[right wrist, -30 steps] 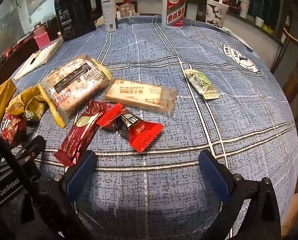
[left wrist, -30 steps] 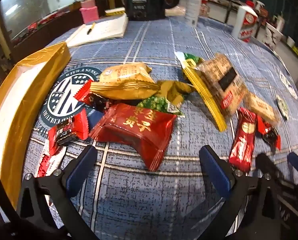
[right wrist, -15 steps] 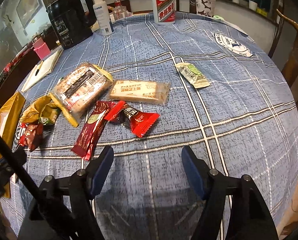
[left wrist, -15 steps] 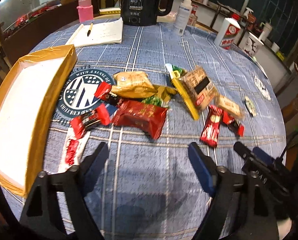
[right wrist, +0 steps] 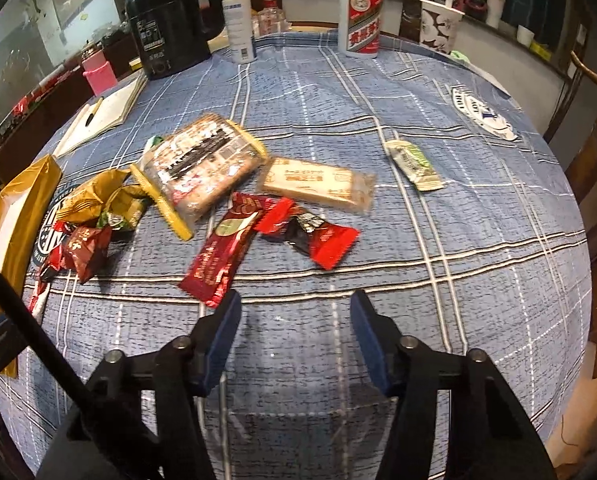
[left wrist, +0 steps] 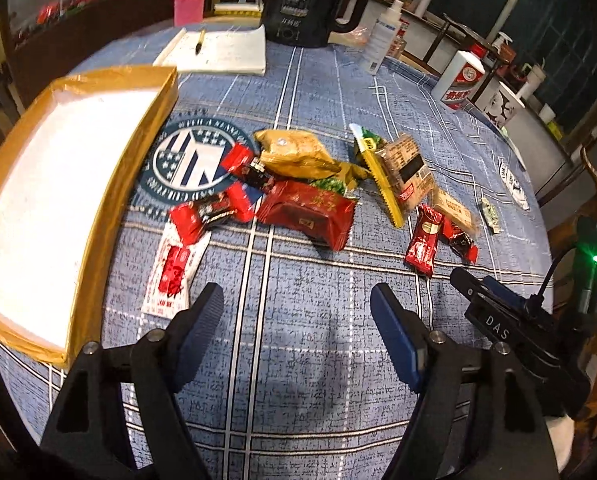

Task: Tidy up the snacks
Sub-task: 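Grasp the red-gold pastry packet with the left gripper while the right grasps the dark red chocolate bar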

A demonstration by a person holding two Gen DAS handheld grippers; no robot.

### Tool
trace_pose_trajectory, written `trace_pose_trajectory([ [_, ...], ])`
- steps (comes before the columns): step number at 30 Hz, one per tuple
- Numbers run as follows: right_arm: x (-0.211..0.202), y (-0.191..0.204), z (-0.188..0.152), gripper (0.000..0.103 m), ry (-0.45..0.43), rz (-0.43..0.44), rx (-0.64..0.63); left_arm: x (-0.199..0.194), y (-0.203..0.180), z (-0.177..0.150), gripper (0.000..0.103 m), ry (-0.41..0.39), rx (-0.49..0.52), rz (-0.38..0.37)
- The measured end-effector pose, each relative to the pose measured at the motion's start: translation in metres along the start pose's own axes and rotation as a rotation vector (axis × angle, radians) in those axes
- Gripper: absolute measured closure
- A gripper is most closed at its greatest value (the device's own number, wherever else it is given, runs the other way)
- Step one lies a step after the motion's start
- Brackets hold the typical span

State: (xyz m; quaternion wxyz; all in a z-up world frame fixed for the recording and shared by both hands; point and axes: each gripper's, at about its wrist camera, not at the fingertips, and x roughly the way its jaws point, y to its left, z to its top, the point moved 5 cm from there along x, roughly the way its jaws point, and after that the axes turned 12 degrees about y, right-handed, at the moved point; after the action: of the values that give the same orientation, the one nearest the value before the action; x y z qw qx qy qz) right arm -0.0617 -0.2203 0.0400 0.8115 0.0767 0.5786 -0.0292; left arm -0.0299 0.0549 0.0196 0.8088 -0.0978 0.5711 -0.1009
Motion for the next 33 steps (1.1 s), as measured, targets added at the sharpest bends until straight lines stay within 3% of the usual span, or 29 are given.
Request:
trace_pose_trajectory([
  [3, 0.004, -0.002, 0.006, 0.052, 0.022, 0.063, 0.025, 0.007, 0.008, -0.002, 0.067, 0.052, 0.019, -0.03],
  [4, 0.007, -0.003, 0.008, 0.053, 0.033, 0.085, 0.034, 0.009, 0.011, -0.003, 0.07, 0.071, 0.017, -0.053],
  [14, 0.029, 0.018, 0.037, 0.052, 0.092, 0.171, 0.043, 0.015, 0.018, 0.015, 0.069, 0.109, 0.032, -0.1],
  [17, 0.033, 0.031, 0.04, 0.052, 0.083, 0.128, 0.006, 0.022, 0.016, 0.034, 0.064, 0.114, 0.0, -0.138],
  [19, 0.035, 0.036, 0.04, 0.053, 0.075, 0.081, -0.019, 0.026, 0.013, 0.047, 0.053, 0.1, -0.007, -0.152],
  [20, 0.036, 0.038, 0.04, 0.055, 0.068, 0.061, -0.032, 0.028, 0.01, 0.053, 0.05, 0.091, -0.008, -0.155],
  [22, 0.036, 0.039, 0.039, 0.076, 0.059, 0.043, -0.045, 0.032, 0.005, 0.061, 0.042, 0.08, -0.003, -0.156],
  [27, 0.035, 0.029, 0.036, 0.078, 0.062, 0.073, -0.04, 0.048, -0.007, 0.076, 0.036, 0.065, 0.059, -0.087],
  [33, 0.031, 0.024, 0.032, 0.078, 0.064, 0.107, -0.02, 0.063, -0.013, 0.076, 0.037, 0.059, 0.125, -0.009],
])
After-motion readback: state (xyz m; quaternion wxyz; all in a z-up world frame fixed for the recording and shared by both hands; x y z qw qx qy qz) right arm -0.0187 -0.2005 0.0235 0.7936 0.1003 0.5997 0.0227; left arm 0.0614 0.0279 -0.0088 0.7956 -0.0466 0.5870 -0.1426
